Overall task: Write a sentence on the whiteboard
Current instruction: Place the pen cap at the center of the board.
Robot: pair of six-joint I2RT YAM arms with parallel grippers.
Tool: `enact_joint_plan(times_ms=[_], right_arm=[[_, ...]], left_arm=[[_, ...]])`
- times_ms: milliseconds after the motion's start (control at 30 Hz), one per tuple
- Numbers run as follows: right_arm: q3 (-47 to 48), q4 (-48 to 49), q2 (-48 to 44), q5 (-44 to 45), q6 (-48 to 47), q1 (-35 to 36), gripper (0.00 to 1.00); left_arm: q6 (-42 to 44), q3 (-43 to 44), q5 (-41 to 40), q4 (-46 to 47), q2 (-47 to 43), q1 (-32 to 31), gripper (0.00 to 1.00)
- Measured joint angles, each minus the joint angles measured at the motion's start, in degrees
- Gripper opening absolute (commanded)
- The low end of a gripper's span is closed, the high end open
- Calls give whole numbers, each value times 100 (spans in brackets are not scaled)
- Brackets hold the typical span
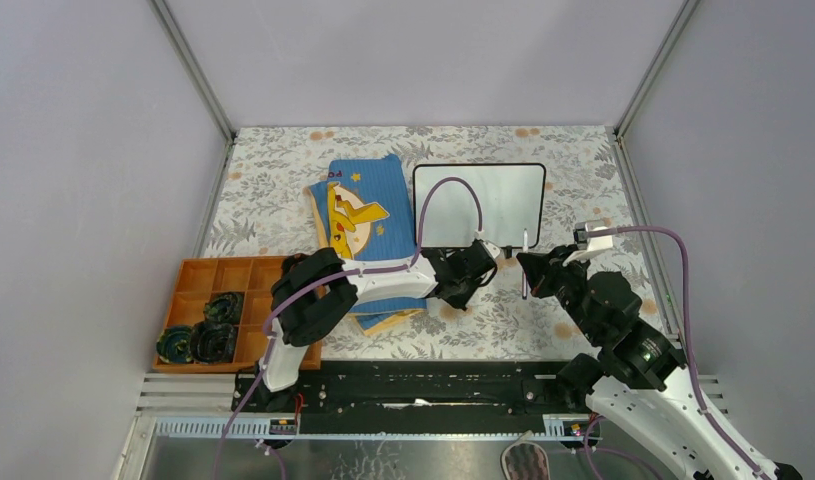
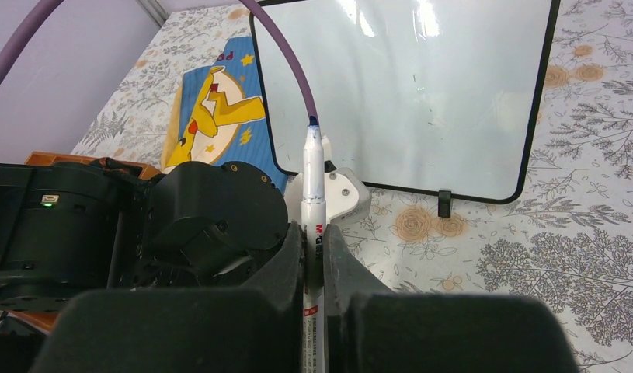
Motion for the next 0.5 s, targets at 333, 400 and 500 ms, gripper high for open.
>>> enact_joint_plan(times_ms=[333,400,500], right_arm=[[2,-15,-7,0,-7,0,0],[2,-28,-15,0,-7,0,0],[2,-28,-20,0,-7,0,0]], left_arm=[[4,-2,-9,0,0,0,15],[4,-2,-13,0,0,0,18],[7,-2,-31,0,0,0,24]])
